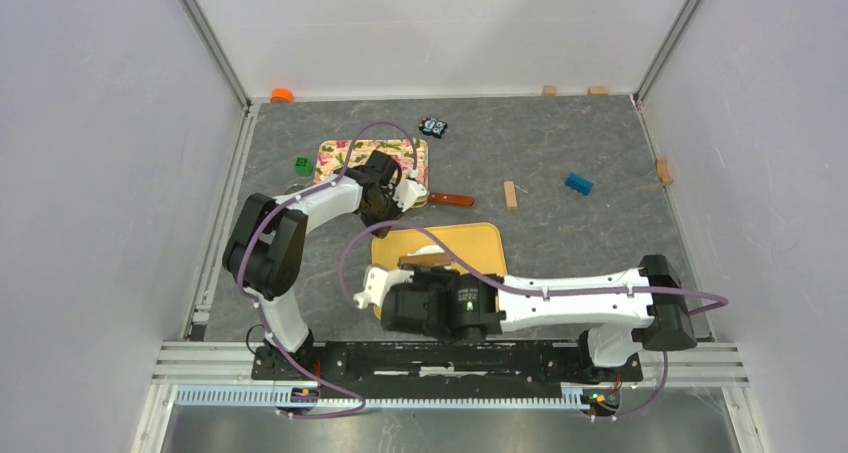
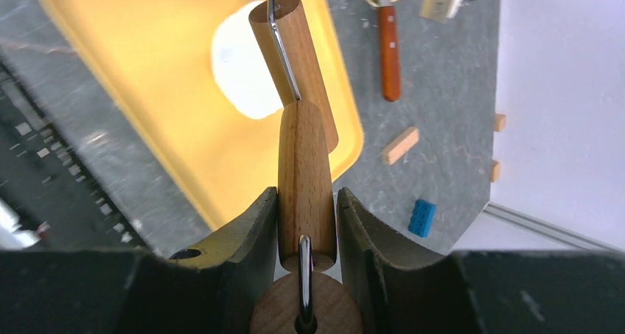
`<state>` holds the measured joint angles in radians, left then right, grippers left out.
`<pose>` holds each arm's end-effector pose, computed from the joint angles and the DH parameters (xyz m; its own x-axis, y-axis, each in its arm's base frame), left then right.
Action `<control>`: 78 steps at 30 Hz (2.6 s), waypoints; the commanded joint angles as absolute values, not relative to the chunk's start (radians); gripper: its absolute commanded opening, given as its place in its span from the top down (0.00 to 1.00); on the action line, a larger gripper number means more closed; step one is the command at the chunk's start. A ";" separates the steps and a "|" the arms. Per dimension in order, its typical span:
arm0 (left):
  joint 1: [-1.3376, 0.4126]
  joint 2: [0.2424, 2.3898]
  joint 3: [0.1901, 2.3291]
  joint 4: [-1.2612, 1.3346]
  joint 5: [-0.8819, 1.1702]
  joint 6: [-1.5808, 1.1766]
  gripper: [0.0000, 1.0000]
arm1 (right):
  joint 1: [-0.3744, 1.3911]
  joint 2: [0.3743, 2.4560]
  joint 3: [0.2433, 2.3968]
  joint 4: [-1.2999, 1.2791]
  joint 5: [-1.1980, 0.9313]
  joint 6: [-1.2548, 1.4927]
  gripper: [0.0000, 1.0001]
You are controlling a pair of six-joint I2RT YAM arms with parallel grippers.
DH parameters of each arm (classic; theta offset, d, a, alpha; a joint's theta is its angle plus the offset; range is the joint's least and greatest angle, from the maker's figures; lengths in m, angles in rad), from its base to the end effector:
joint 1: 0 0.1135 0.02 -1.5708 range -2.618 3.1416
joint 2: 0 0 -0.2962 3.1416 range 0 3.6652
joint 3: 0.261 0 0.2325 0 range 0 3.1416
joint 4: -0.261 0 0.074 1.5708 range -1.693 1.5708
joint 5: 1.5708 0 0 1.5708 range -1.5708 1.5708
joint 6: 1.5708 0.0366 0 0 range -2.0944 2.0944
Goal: Roll out the dumpling wrappers from the dough
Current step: Flatten out the dough on the work surface.
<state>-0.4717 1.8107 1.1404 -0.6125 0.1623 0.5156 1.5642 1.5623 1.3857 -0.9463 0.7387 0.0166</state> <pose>0.2957 -0.1575 0.2031 -0.5018 0.8022 -0.3235 0.8468 0.5318 0.0052 0.0266 0.2928 0.3382 -0.0182 -0.8963 -0.4431 -0.7372 0.3114 -0.5996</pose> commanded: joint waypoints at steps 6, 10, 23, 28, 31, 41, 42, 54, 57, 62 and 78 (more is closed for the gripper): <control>-0.491 1.907 1.072 -0.555 0.192 0.528 0.98 | 1.402 1.621 1.262 -0.620 0.705 -0.298 1.00; -0.492 1.907 1.072 -0.557 0.192 0.529 0.98 | 1.384 1.708 1.216 -0.565 0.592 -0.326 1.00; -0.491 1.908 1.072 -0.556 0.192 0.529 0.98 | 1.302 1.810 1.142 -0.521 0.416 -0.357 1.00; -0.491 1.908 1.072 -0.557 0.192 0.528 0.98 | 1.281 1.874 1.198 -0.573 0.405 -0.389 1.00; -0.490 1.908 1.072 -0.555 0.192 0.528 0.98 | 1.298 1.839 1.165 -0.625 0.389 -0.352 1.00; -0.490 1.907 1.071 -0.556 0.193 0.532 0.98 | 1.355 1.801 1.152 -0.808 0.390 -0.327 1.00; -0.491 1.906 1.071 -0.556 0.193 0.530 0.98 | 1.352 1.820 1.172 -0.808 0.391 -0.349 1.00; -0.490 1.907 1.071 -0.556 0.193 0.532 0.98 | 1.331 1.969 1.299 -0.867 0.409 -0.439 1.00; -0.490 1.907 1.071 -0.557 0.193 0.532 0.98 | 1.377 1.927 1.277 -0.915 0.380 -0.382 1.00; -0.489 1.907 1.071 -0.555 0.193 0.531 0.98 | 1.409 1.865 1.203 -0.950 0.312 -0.330 1.00; -0.490 1.907 1.071 -0.556 0.195 0.533 0.98 | 1.283 1.987 1.222 -0.811 0.291 -0.450 1.00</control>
<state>-0.4717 1.8103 1.1393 -0.6113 0.1623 0.5159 1.2972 1.8977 1.3376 -0.6178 0.6258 -0.5026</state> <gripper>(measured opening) 0.125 0.388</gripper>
